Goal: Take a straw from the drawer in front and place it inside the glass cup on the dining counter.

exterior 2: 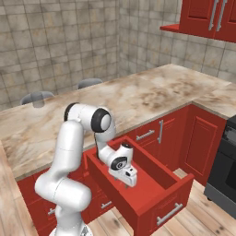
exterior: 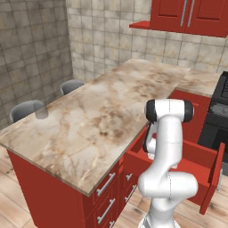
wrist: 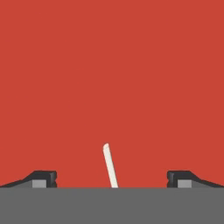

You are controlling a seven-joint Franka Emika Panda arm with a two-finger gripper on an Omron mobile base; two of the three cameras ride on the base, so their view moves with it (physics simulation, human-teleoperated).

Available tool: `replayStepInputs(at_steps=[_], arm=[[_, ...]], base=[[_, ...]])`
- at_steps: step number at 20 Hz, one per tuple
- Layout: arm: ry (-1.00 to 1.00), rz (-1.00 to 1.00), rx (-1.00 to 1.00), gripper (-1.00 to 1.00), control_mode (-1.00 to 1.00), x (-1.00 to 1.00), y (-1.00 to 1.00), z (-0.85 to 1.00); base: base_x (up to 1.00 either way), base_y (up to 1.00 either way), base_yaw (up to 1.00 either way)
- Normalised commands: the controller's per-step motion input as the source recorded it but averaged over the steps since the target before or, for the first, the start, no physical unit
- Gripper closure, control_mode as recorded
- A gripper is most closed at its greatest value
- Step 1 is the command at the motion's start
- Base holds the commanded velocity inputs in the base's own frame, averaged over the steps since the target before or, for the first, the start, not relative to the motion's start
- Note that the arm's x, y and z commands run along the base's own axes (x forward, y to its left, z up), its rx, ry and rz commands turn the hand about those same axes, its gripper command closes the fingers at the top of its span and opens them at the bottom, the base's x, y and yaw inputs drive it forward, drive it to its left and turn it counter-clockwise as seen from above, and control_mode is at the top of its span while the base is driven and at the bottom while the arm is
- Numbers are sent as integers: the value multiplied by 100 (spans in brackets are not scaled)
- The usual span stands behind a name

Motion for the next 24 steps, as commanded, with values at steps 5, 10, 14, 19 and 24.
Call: replayStepInputs(at_steps=[5, 10, 14, 19, 24], arm=[[-1, 0, 0, -100, -100, 0, 4, -12], [0, 0, 0, -100, -100, 0, 0, -40], [0, 0, 0, 100, -100, 0, 0, -47], [0, 0, 0, 100, -100, 0, -13, -37], [0, 0, 0, 100, -100, 0, -25, -24]], base=[[0, 0, 0], [0, 0, 0], [0, 0, 0], [0, 0, 0], [0, 0, 0]])
